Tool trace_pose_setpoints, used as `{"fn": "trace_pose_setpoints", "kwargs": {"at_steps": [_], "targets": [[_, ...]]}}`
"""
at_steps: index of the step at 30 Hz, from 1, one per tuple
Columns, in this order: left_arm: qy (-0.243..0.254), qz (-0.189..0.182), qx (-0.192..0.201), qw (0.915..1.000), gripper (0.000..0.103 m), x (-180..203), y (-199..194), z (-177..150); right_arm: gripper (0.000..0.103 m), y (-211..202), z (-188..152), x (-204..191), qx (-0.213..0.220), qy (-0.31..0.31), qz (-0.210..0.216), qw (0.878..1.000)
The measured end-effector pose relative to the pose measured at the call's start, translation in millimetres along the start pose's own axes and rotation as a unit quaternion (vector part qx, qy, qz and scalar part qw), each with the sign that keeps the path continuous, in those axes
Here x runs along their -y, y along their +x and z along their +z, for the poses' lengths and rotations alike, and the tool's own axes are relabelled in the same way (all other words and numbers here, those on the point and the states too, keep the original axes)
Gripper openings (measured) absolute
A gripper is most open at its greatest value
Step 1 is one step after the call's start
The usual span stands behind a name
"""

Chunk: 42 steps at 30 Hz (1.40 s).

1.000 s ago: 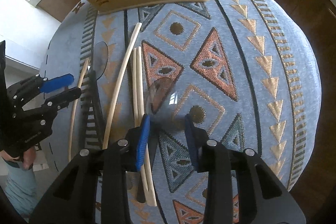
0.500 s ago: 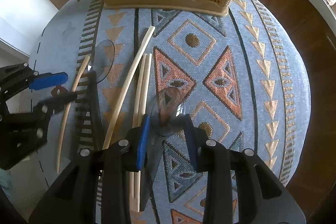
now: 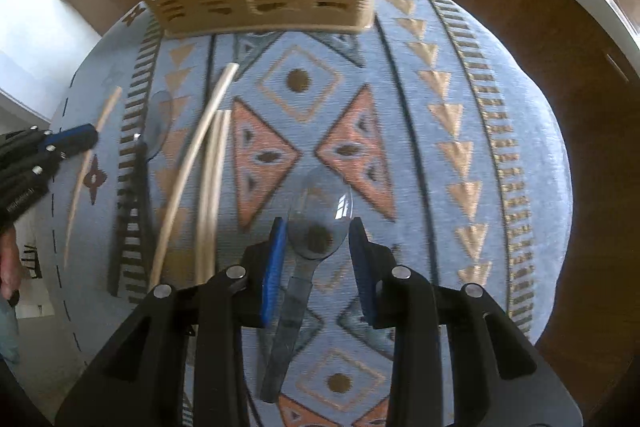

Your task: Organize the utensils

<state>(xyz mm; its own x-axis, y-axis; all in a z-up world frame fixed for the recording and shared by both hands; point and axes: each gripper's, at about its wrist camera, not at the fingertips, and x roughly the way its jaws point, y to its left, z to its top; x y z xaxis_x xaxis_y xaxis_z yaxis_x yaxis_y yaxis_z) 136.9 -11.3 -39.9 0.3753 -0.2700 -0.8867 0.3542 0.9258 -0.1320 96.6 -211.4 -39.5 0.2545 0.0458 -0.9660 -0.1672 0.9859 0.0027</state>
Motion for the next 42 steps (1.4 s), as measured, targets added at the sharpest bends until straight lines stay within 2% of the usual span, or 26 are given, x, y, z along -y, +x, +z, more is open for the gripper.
{"fn": "trace_pose_setpoints", "kwargs": {"at_steps": [9,12,16,18,21,22,23,27,29,30,32,36,39,42], "targets": [[-0.016,-0.012,0.006,0.9998,0.004,-12,5,2,0.029,3,3,16,-0.004,0.007,0.002,1.0],[-0.019,-0.02,0.035,0.999,0.004,-9,-1,0,0.029,-1,-2,28,0.017,0.005,0.018,1.0],[-0.027,-0.051,0.094,0.9939,0.004,-6,-27,-2,0.029,-31,-11,34,0.078,-0.004,0.038,0.996],[-0.036,-0.079,0.137,0.9868,0.004,-5,-48,-3,0.029,-46,-16,37,0.111,-0.011,0.049,0.993],[-0.04,-0.097,0.201,0.974,0.004,-2,-81,-4,0.029,-79,-27,37,0.186,-0.026,0.054,0.981],[-0.041,-0.104,0.228,0.9673,0.004,0,-94,-2,0.029,-97,-33,37,0.235,-0.034,0.047,0.97],[-0.041,-0.108,0.25,0.9612,0.004,2,-106,0,0.029,-109,-36,37,0.266,-0.038,0.049,0.962],[-0.038,-0.113,0.339,0.9331,0.004,16,-149,15,0.028,-150,-39,40,0.368,-0.033,0.082,0.926],[-0.031,-0.109,0.369,0.9226,0.004,23,-162,24,0.019,-167,-34,39,0.401,-0.028,0.084,0.912],[-0.028,-0.107,0.382,0.9176,0.004,26,-167,29,0.011,-177,-30,41,0.418,-0.026,0.088,0.904],[-0.023,-0.1,0.408,0.9071,0.004,33,-176,40,0.011,-184,-15,33,0.432,-0.021,0.086,0.897],[-0.029,-0.1,0.416,0.9036,0.004,32,-178,51,0.011,-173,9,39,0.398,-0.027,0.114,0.91],[-0.029,-0.093,0.409,0.9075,0.004,26,-170,48,0.012,-158,2,43,0.365,-0.023,0.108,0.924],[-0.031,-0.09,0.397,0.913,0.004,14,-158,46,0.013,-125,0,59,0.316,-0.009,0.104,0.943]]}}
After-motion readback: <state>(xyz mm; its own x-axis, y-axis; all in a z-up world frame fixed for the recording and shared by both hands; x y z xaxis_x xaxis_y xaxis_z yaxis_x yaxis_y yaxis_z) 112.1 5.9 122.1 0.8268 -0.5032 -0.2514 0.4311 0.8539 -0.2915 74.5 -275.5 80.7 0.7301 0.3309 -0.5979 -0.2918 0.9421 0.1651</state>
